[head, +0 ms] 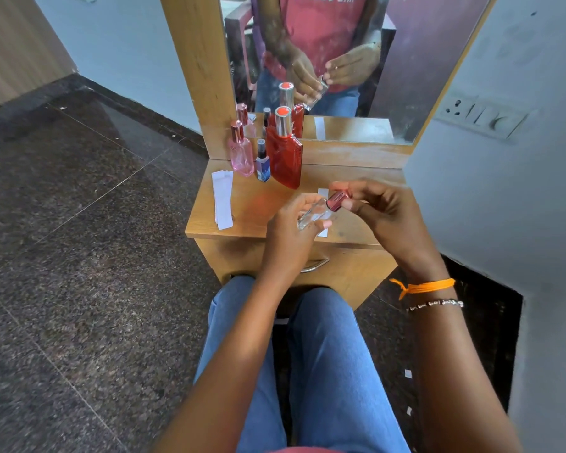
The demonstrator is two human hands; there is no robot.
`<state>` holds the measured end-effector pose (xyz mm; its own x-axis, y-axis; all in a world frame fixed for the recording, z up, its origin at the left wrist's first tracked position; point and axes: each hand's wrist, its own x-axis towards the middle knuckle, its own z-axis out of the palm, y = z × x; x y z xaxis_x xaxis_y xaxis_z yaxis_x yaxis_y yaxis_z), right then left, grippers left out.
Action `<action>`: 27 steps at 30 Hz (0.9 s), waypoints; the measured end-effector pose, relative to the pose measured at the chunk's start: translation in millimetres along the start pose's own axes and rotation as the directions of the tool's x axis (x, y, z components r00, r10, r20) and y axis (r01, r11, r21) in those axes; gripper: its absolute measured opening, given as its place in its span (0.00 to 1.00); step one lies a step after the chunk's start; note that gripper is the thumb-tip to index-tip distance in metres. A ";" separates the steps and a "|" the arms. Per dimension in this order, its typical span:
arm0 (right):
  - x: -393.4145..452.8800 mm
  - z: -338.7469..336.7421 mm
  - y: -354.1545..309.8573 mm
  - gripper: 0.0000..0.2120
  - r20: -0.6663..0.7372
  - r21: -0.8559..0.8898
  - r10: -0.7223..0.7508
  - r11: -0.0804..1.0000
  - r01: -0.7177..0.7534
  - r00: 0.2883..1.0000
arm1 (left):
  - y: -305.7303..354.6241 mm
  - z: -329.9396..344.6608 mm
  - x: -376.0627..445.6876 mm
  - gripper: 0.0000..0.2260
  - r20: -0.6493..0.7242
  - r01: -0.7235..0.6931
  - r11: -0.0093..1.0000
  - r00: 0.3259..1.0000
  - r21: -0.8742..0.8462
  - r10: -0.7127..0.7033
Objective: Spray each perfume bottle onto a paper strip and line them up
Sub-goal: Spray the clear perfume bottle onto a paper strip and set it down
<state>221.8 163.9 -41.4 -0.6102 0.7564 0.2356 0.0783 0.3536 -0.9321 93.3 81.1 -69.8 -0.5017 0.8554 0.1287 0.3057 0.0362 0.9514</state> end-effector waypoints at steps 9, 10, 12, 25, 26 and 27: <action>0.5 13.8 -6.9 0.20 -0.177 -0.318 0.018 0.945 -0.075 0.984 | 3.4 1.8 -2.1 0.13 0.090 0.038 0.997 0.995 -0.066 -0.032; -2.1 13.4 -7.1 0.18 -0.161 -0.225 0.061 0.970 -0.097 0.985 | 3.5 1.8 -1.5 0.13 0.098 0.067 0.990 0.994 -0.121 -0.056; -6.7 12.3 -1.7 0.12 -0.093 -0.073 0.133 0.987 -0.140 0.987 | 2.1 0.5 0.8 0.13 0.107 0.111 0.967 0.990 -0.228 -0.089; 12.4 17.8 27.4 0.15 -0.028 -0.064 0.080 0.995 -0.082 0.996 | 2.1 -1.2 18.1 0.18 0.052 0.114 0.966 0.993 -0.231 -0.105; 17.9 17.1 31.2 0.15 -0.061 -0.072 0.079 0.994 -0.083 0.995 | 0.9 -1.9 18.0 0.18 0.031 0.119 0.973 0.993 -0.200 -0.115; 24.2 16.3 35.2 0.15 -0.093 -0.074 0.082 0.993 -0.089 0.992 | -0.3 -2.6 17.4 0.17 0.012 0.128 0.975 0.992 -0.180 -0.128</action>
<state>196.9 185.6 -73.0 -0.5262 0.8304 0.1832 0.1902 0.3249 -0.9264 82.4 94.6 -67.2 -0.5266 0.8501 0.0028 0.0883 0.0514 0.9948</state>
